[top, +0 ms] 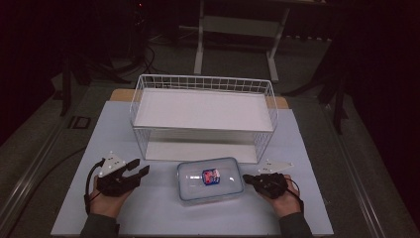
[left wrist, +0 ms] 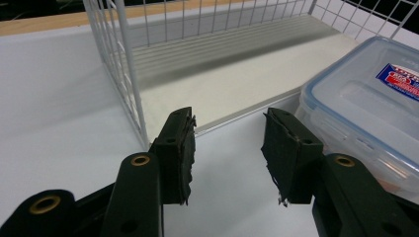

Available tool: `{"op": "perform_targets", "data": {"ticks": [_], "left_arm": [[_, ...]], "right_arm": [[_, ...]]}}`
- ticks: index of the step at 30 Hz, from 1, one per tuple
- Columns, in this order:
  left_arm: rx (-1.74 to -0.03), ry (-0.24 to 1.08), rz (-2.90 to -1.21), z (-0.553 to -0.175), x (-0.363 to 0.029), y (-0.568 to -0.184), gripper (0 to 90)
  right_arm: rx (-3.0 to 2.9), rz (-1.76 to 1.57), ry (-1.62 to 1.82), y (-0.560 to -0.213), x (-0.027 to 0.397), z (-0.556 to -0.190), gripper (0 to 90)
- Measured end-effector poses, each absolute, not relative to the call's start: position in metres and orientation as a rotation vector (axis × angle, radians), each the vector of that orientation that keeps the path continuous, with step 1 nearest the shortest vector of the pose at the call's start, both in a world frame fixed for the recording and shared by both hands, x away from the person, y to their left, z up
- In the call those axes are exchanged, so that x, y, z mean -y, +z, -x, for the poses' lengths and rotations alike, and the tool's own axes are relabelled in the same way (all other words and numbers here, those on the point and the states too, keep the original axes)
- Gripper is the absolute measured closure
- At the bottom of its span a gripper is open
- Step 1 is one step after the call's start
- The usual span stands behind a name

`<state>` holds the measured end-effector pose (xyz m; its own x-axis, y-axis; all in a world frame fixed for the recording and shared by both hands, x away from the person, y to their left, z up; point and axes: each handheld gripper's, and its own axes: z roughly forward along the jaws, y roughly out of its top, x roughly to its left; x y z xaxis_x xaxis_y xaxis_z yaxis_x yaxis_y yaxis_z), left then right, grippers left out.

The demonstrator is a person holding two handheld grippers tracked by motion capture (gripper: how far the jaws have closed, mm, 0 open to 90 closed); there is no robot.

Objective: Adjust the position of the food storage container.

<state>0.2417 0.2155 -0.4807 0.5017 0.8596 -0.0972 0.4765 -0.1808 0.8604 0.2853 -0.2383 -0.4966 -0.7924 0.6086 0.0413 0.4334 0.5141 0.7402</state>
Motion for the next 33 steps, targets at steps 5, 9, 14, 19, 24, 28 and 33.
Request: {"op": "perform_targets", "data": {"ticks": [5, 9, 14, 19, 24, 28, 33], "left_arm": [[-1.112, 0.520, -1.830, -0.242, -0.215, -0.481, 54.5], [-1.110, 0.520, -1.832, -0.241, -0.214, -0.481, 54.4], [-1.106, 0.520, -1.835, -0.241, -0.213, -0.480, 54.0], [-1.110, 0.519, -1.837, -0.241, -0.213, -0.480, 53.5], [-1.112, 0.518, -1.834, -0.241, -0.213, -0.480, 52.6], [-1.113, 0.507, -1.828, -0.241, -0.212, -0.480, 51.7], [-1.103, 0.465, -1.819, -0.240, -0.208, -0.480, 48.4]], "right_arm": [[-2.566, -0.866, 1.148, -0.496, 0.234, -0.277, 89.8], [-2.579, -0.852, 1.141, -0.495, 0.230, -0.273, 89.8], [-2.589, -0.845, 1.151, -0.496, 0.224, -0.271, 89.8], [-2.602, -0.840, 1.147, -0.497, 0.220, -0.270, 89.7], [-2.586, -0.864, 1.130, -0.496, 0.220, -0.269, 81.7], [-2.552, -0.905, 1.152, -0.489, 0.224, -0.266, 76.4], [-2.487, -0.973, 1.251, -0.481, 0.229, -0.265, 60.9]]}}
